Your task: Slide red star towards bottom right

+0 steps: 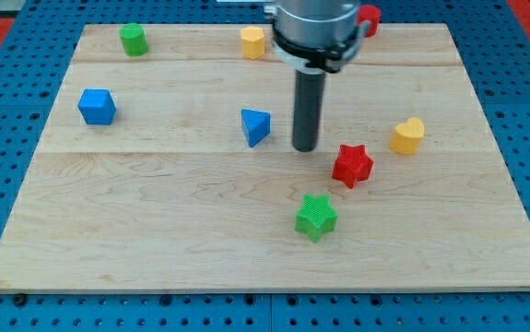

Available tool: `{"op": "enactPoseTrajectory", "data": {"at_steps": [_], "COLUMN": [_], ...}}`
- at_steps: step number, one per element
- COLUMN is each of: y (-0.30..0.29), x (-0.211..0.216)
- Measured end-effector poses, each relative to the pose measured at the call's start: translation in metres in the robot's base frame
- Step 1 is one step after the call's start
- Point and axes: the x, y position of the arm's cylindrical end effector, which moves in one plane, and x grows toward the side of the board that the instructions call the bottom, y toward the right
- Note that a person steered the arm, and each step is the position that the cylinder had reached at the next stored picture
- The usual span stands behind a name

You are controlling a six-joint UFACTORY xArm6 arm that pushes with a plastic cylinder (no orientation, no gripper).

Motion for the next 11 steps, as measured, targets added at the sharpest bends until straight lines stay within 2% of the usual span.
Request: {"op": "enactPoseTrajectory", "data": {"at_steps": [1,3,6,7,8,11], "y": [0.027,0.053,0.067,0.088,0.092,0.102], "x": [0.027,0.050,0.033,0.033,0.049,0.058]}}
